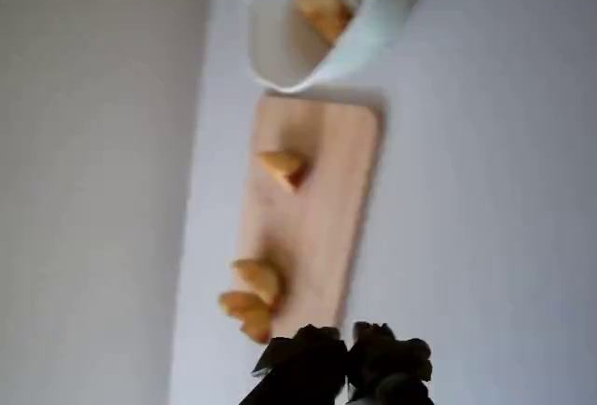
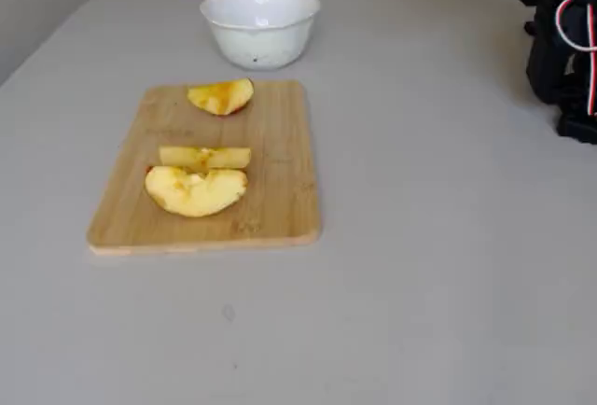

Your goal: Pick up the second from the right apple slice from the cutting board and place it into the bowl

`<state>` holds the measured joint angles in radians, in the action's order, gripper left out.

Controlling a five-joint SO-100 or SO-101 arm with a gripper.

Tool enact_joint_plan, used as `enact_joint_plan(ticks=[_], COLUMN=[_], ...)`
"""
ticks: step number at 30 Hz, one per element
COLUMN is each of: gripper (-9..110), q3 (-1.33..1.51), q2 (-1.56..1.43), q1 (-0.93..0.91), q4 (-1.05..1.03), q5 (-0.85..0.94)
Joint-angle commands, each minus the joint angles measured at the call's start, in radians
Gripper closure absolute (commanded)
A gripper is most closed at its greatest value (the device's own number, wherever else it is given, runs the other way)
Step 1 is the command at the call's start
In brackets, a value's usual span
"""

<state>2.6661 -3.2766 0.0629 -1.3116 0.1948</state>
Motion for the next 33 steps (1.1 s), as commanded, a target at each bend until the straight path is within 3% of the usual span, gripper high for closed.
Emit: enact_joint_plan(ticks=[1, 8, 33], gripper=[102, 102, 101], q3=[0.161, 0.305, 0.305], q2=[-0.014, -0.014, -0.014], q1=[-0.023, -0.074, -0.097], q4=[0.018, 0.029, 0.028], q5=[-0.002, -0.066, -0.095])
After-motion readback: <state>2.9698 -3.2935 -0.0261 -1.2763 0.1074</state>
